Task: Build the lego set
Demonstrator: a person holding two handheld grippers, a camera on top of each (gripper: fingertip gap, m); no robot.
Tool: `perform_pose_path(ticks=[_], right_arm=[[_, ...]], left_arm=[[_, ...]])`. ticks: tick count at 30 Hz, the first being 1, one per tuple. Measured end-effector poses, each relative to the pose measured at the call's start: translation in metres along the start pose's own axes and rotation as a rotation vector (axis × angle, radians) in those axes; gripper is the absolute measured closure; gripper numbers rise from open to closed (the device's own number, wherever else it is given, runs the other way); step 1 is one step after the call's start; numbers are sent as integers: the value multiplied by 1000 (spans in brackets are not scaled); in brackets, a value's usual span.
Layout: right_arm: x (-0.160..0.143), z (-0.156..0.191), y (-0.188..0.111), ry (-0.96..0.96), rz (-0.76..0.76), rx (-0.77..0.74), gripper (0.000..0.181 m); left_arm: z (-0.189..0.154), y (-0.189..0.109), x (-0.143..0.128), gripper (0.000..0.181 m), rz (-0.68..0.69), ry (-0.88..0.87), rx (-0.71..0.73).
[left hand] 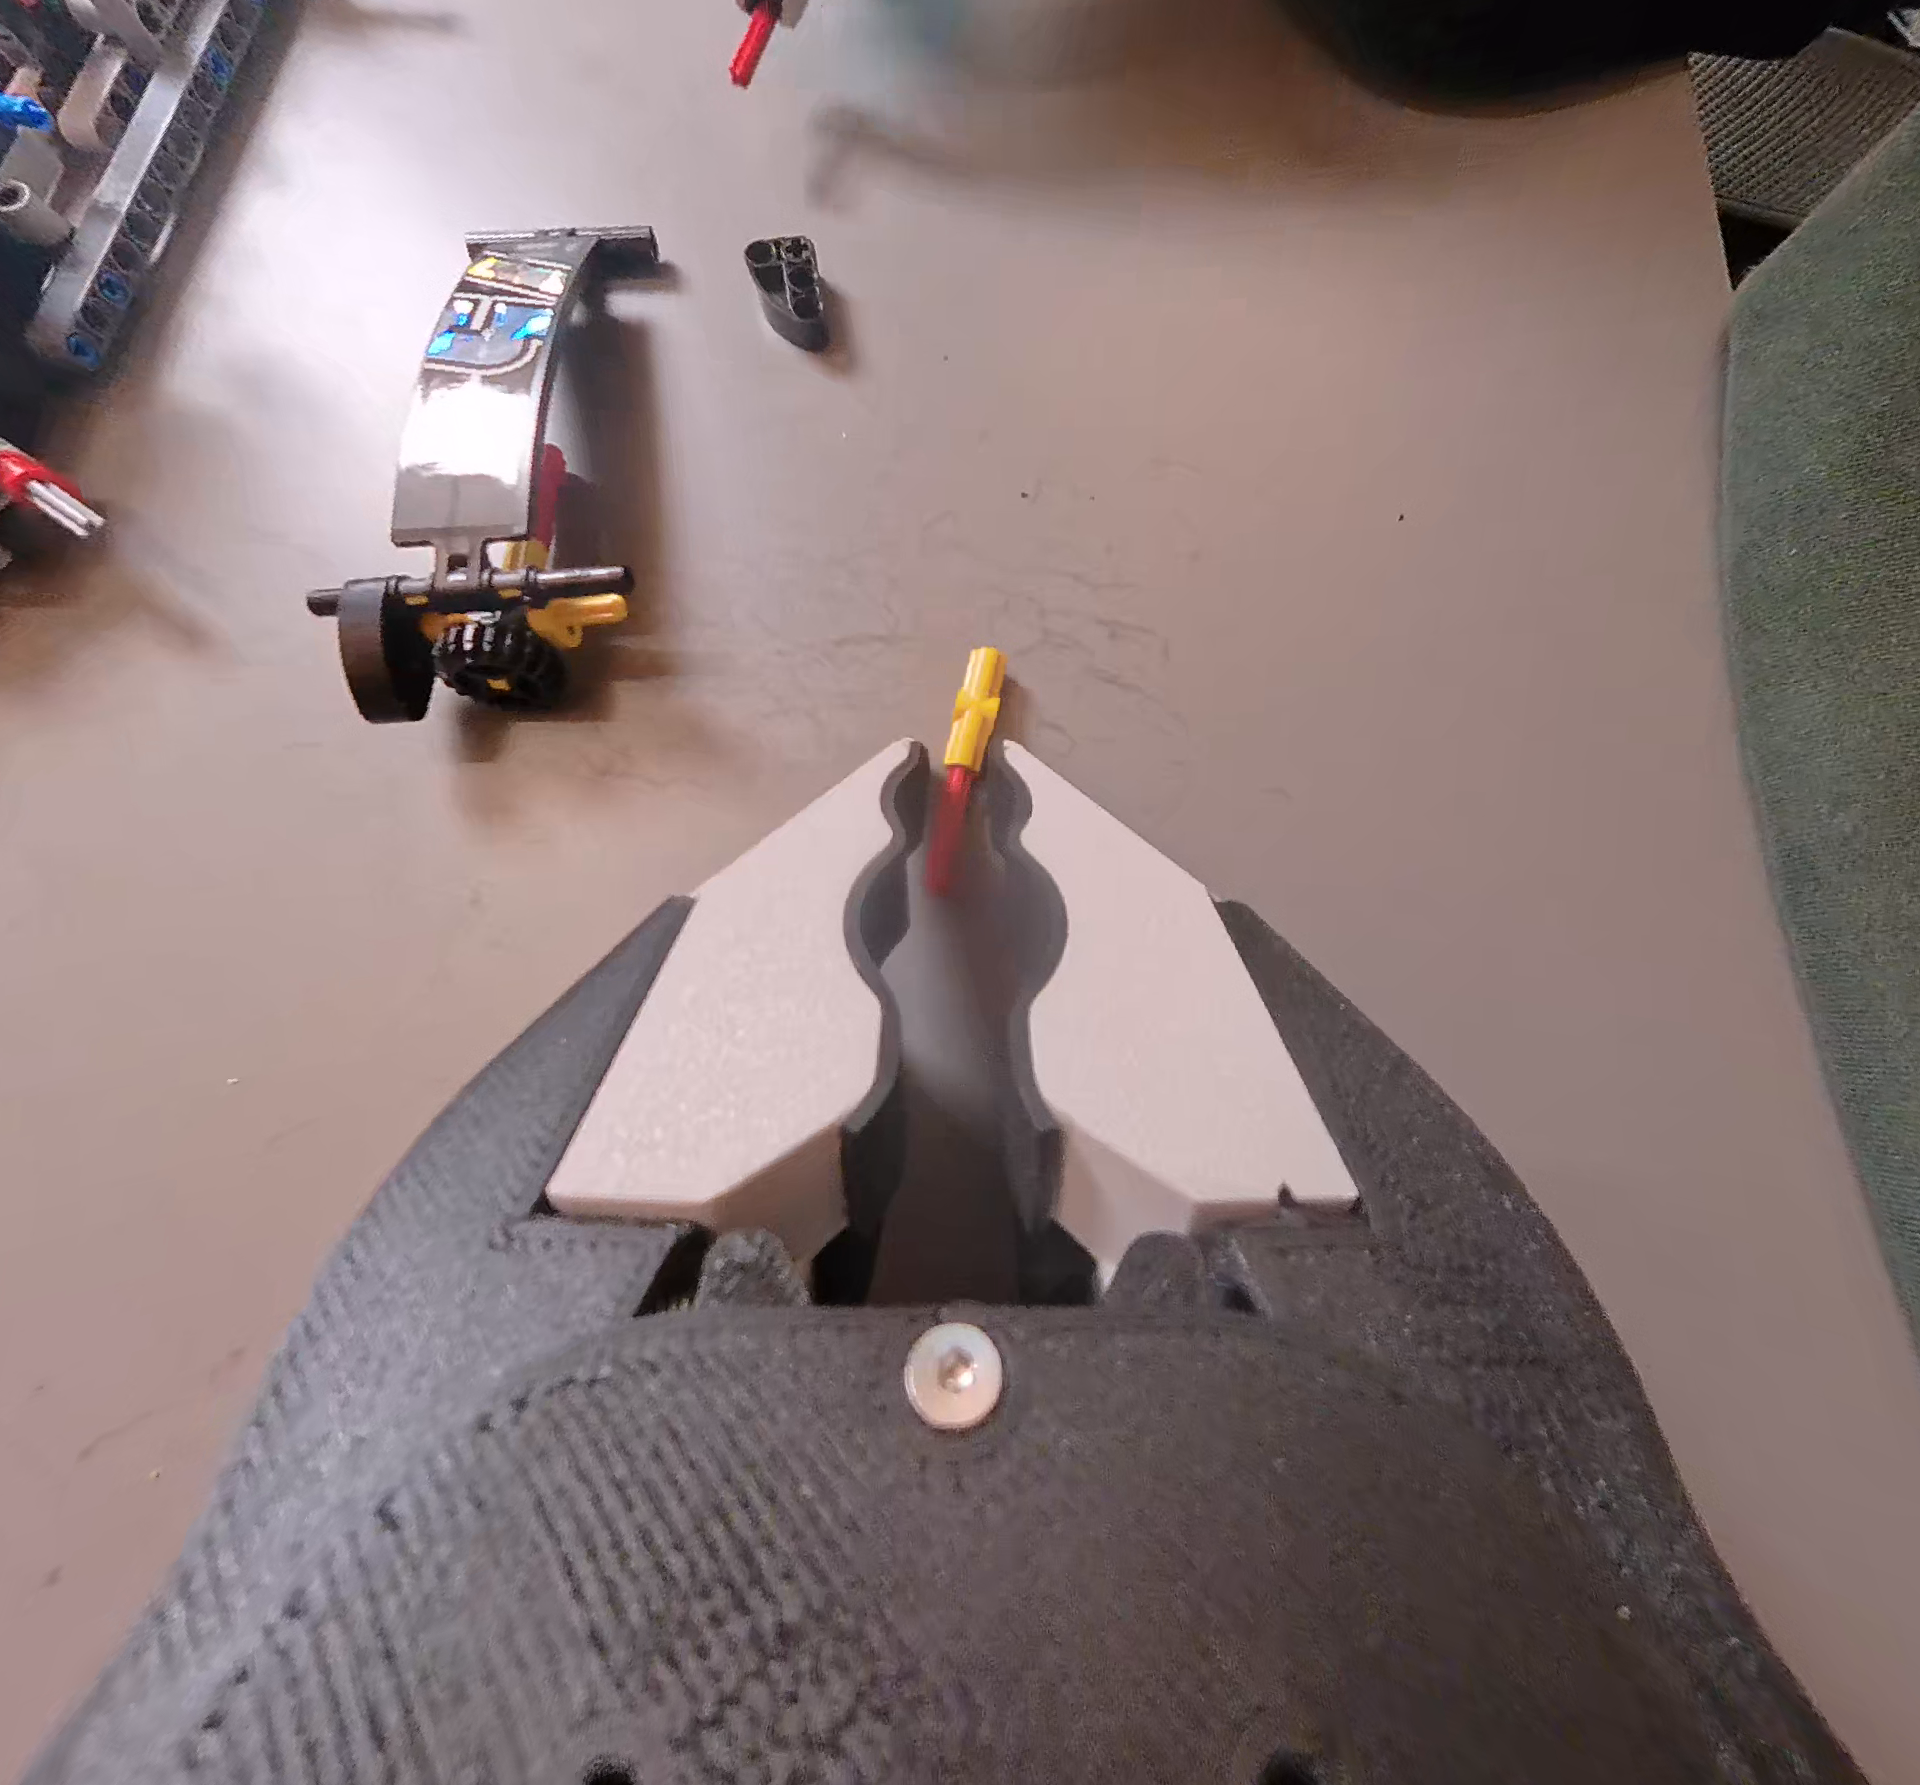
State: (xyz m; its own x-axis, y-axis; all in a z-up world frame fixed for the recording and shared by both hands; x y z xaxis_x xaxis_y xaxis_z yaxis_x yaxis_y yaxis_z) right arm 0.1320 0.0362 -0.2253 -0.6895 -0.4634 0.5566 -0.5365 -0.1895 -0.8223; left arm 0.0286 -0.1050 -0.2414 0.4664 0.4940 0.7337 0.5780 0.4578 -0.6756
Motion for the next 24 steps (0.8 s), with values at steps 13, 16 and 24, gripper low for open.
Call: perform_pose_path(ticks=[13, 16, 24], right_arm=[[107, 45, 25, -186, -348, 56, 181], [119, 56, 41, -220, -345, 65, 181], [127, 61, 47, -229, -361, 64, 181]], left_arm=[[9, -28, 50, 163, -357, -74, 25], [5, -23, 49, 167, -338, -46, 31], [-1, -15, 40, 178, -271, -22, 7]])
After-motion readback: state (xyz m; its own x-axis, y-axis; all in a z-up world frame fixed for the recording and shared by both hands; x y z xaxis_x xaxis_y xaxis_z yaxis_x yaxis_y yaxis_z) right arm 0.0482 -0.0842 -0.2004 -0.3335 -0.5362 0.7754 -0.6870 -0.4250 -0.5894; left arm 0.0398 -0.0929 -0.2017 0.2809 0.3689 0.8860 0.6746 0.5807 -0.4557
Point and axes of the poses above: each gripper's, where its closed fingertips meet, y out along the fingers, x out of its top, z = x × y across the jaws, the point moved 1 cm from there along -y, back along the fingers, and after that the axes turned 4 degrees about -y, right-handed, at the moved point
